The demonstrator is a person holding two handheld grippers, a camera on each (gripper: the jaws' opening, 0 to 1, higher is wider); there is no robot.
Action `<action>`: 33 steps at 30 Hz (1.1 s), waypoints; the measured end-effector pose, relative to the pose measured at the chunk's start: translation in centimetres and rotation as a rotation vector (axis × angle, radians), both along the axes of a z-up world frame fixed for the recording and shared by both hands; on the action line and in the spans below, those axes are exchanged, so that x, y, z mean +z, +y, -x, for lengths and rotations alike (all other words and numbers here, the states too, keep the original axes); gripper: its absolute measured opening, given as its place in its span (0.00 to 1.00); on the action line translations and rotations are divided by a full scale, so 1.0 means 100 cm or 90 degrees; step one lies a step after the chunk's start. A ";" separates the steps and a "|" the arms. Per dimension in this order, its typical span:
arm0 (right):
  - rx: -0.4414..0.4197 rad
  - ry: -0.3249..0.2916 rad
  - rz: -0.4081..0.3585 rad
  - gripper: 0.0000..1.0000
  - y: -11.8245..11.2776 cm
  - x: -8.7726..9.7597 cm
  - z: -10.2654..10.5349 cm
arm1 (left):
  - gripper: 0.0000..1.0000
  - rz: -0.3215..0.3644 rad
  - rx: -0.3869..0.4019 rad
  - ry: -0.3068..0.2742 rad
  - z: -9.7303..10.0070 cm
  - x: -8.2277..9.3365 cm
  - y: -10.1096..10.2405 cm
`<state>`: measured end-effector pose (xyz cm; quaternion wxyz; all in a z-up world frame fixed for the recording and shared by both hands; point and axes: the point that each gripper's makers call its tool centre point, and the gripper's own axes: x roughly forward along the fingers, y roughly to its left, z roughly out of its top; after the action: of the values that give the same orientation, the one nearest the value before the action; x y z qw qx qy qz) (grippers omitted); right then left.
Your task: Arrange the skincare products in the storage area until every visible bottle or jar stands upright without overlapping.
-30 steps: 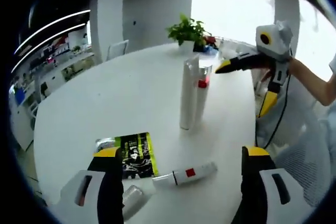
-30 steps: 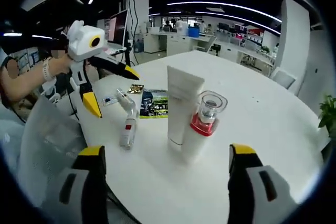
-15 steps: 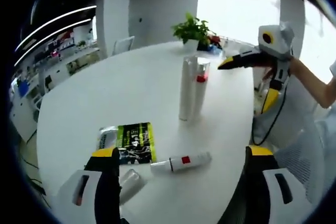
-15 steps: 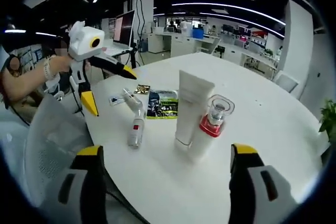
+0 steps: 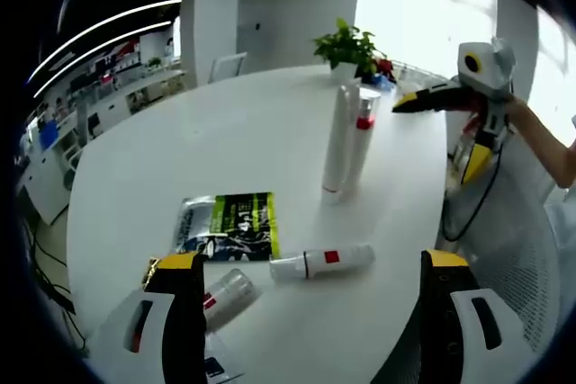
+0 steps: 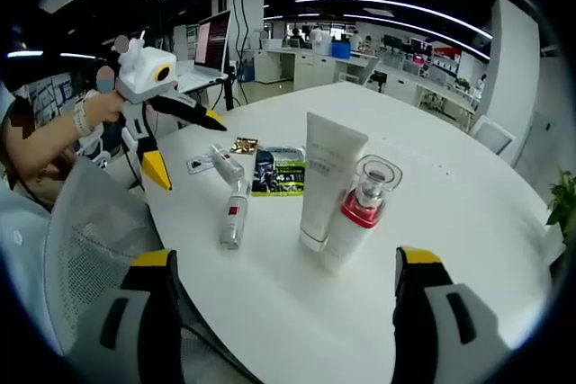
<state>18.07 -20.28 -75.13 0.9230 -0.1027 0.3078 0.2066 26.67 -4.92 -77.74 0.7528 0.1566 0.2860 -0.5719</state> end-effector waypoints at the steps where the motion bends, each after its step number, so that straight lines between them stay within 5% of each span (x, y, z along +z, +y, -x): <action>1: 0.002 -0.002 0.000 1.00 0.000 0.000 -0.001 | 0.97 0.000 0.005 -0.001 -0.003 0.000 0.002; 9: 0.007 -0.002 -0.004 1.00 0.002 -0.001 -0.005 | 0.97 -0.011 0.021 -0.006 -0.015 -0.002 0.011; 19: 0.013 0.002 -0.010 1.00 0.002 -0.004 -0.005 | 0.97 -0.073 0.032 0.005 -0.032 -0.026 0.030; 33: 0.013 0.017 -0.013 0.95 0.001 -0.010 -0.005 | 0.78 -0.138 0.002 0.011 -0.051 -0.046 0.043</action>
<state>18.52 -20.14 -76.09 0.9177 -0.0936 0.3168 0.2207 31.78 -0.64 -82.30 0.7300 0.2315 0.3528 -0.5377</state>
